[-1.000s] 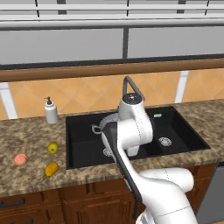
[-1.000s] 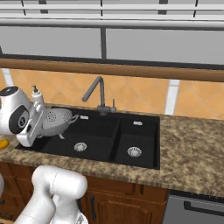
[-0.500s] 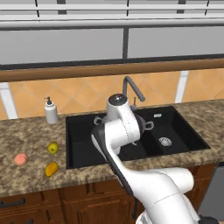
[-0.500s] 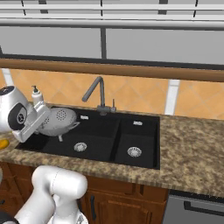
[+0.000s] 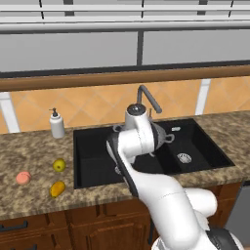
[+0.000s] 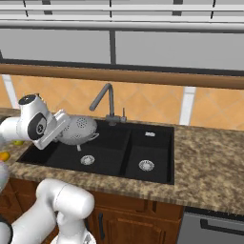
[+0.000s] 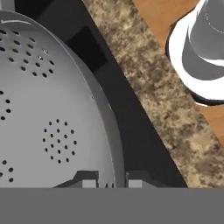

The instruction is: Put the colander in the sink, put the mango, peach, pear in the colander, and turn on the sink faucet and pour water over the colander.

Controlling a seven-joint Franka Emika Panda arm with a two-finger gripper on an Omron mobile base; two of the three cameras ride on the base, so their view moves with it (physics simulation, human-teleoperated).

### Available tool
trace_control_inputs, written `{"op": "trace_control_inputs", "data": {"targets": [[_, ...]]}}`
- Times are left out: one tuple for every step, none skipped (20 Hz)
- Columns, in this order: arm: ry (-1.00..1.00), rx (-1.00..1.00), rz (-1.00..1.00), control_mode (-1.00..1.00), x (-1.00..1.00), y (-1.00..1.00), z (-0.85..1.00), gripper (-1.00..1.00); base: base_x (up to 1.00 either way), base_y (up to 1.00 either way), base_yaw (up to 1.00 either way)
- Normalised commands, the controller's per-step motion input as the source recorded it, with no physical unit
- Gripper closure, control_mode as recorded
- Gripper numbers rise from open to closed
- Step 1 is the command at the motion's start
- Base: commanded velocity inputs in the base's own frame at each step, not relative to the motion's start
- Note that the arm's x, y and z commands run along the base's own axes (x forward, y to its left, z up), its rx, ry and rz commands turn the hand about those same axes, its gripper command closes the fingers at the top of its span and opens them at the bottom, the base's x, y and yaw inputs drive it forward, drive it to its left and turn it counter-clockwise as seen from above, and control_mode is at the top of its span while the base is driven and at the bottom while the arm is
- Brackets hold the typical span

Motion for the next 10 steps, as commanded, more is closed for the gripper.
{"op": "trace_control_inputs", "data": {"targets": [[-0.01, 0.15, -0.4, -1.0, 0.32, 0.14, -0.26, 1.0, 0.0, 0.0, 0.0], [0.0, 0.13, -0.38, -1.0, 0.36, 0.09, -0.2, 1.0, 0.0, 0.0, 0.0], [0.0, 0.12, -0.35, -1.0, 0.39, 0.01, -0.21, 1.0, 0.0, 0.0, 0.0], [0.0, 0.1, -0.34, -1.0, 0.4, 0.04, -0.26, 1.0, 0.0, 0.0, 0.0], [0.0, 0.09, -0.33, -1.0, 0.41, 0.12, -0.31, 1.0, 0.0, 0.0, 0.0], [0.0, 0.06, -0.31, -1.0, 0.39, 0.18, -0.36, 1.0, 0.0, 0.0, 0.0], [0.0, 0.0, -0.3, -1.0, 0.44, 0.25, -0.41, 1.0, 0.0, 0.0, 0.0], [0.0, 0.0, -0.29, -1.0, 0.4, 0.29, -0.42, 1.0, 0.0, 0.0, 0.0], [0.0, 0.0, -0.28, -1.0, 0.29, 0.29, -0.44, 1.0, 0.0, 0.0, 0.0], [0.0, 0.0, -0.26, -1.0, 0.11, 0.28, -0.47, 1.0, 0.0, 0.0, 0.0]]}}
